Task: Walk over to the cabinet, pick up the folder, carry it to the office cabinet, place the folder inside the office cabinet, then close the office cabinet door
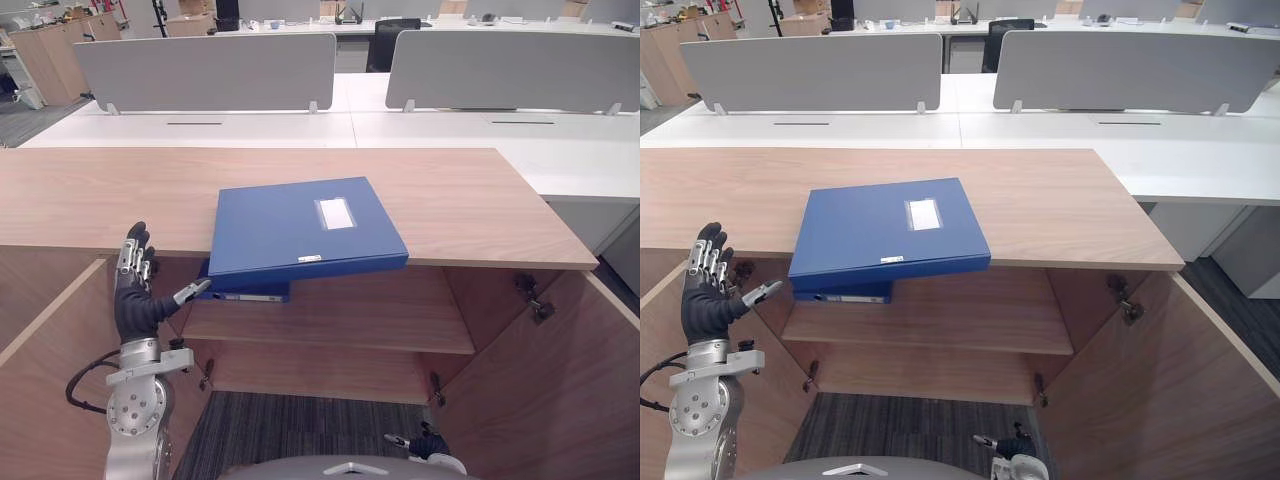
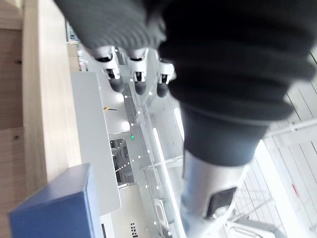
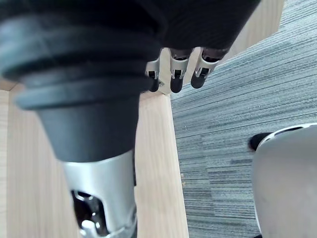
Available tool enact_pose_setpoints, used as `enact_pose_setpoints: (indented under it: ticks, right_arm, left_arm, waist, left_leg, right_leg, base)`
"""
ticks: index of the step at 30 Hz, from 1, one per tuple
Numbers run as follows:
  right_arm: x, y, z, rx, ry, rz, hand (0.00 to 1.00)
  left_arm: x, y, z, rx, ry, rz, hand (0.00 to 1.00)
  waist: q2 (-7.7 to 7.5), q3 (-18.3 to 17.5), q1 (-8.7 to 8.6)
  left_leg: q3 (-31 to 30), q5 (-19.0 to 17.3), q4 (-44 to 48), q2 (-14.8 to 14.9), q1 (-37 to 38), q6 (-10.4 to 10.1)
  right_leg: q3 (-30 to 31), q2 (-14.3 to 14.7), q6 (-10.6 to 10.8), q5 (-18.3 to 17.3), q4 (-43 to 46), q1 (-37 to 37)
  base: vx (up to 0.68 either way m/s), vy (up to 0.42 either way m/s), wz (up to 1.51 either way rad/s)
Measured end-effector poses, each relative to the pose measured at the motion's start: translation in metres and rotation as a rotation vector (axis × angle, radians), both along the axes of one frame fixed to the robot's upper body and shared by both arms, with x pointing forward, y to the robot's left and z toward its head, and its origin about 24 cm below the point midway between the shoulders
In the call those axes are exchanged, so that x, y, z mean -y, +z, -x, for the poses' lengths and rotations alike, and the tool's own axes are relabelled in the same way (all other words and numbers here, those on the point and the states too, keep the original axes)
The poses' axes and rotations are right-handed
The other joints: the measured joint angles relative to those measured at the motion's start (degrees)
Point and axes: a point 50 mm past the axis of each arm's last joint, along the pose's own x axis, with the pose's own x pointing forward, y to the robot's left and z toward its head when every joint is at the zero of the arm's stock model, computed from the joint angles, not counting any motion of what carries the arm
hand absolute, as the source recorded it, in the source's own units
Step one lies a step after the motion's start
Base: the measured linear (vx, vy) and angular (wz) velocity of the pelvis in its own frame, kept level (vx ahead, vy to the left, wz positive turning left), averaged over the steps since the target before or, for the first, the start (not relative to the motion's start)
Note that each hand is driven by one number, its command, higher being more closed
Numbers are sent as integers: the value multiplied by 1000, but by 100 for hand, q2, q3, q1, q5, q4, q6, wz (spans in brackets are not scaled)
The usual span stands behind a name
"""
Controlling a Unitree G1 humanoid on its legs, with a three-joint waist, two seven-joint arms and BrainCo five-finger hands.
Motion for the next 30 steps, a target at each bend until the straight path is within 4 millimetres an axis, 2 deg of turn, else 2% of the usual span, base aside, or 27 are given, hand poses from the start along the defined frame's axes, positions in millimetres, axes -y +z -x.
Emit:
enact_pose_setpoints:
  ticks: [5, 10, 13, 16, 22, 30]
  right_arm:
    - [8, -2, 4, -34, 9, 20, 0]
    - [13, -5, 18, -96, 60, 51, 0]
    - [13, -6, 22, -110, 60, 50, 0]
    - [13, -6, 23, -119, 60, 50, 0]
    - [13, -6, 23, -118, 61, 51, 0]
    - [13, -6, 22, -118, 62, 58, 0]
  left_arm:
    - [18, 15, -12, 53, -83, -234, 0]
    - [39, 22, -21, 98, -183, -370, 0]
    - [49, 27, -24, 130, -228, -454, 0]
    - [61, 30, -26, 162, -273, -535, 0]
    - [70, 24, -26, 168, -308, -750, 0]
    - [80, 13, -29, 169, -306, -911, 0]
  waist:
    - [40, -70, -111]
    - [95, -112, -205]
    - [103, -124, -299]
    - [101, -127, -318]
    - [93, -123, -319]
    - [47, -108, -336]
  left_leg:
    - [9, 2, -1, -6, 1, 2]
    - [28, 3, 0, -4, 7, 4]
    - [41, 4, 0, 0, -4, 4]
    - [33, 2, 0, -2, 1, 5]
    - [-31, -3, -4, -11, -3, 5]
    - [-157, -24, -5, -38, -3, 15]
  right_leg:
    - [52, 5, -7, 7, -16, -5]
    - [160, 35, -17, 33, -41, -55]
    - [193, 48, -25, 46, -46, -81]
    - [238, 66, -30, 64, -71, -91]
    - [273, 81, -104, 94, -217, -63]
    - [268, 79, -91, 190, -452, 58]
  base:
    - [0, 0, 0]
    - [1, 4, -2]
    - [-4, 0, -6]
    - [-3, 0, -7]
    - [-1, -1, -4]
    - [3, 0, 2]
